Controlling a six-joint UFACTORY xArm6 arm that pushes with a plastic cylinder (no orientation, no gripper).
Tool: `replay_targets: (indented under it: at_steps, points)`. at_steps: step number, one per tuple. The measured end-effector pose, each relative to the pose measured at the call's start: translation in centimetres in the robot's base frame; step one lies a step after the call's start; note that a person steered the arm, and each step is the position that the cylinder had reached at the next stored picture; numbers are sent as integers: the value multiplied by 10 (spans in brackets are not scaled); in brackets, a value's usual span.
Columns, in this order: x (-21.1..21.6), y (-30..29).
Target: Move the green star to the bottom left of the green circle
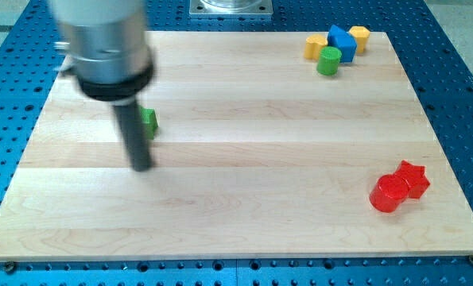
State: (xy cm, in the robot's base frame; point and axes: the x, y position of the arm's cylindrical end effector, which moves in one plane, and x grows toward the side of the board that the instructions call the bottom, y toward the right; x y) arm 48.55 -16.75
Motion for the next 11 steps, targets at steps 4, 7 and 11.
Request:
replay_targets:
  at_steps: [4, 7, 11]
  points:
    - [-33, 94]
    - [-78, 206]
    - [-114, 287]
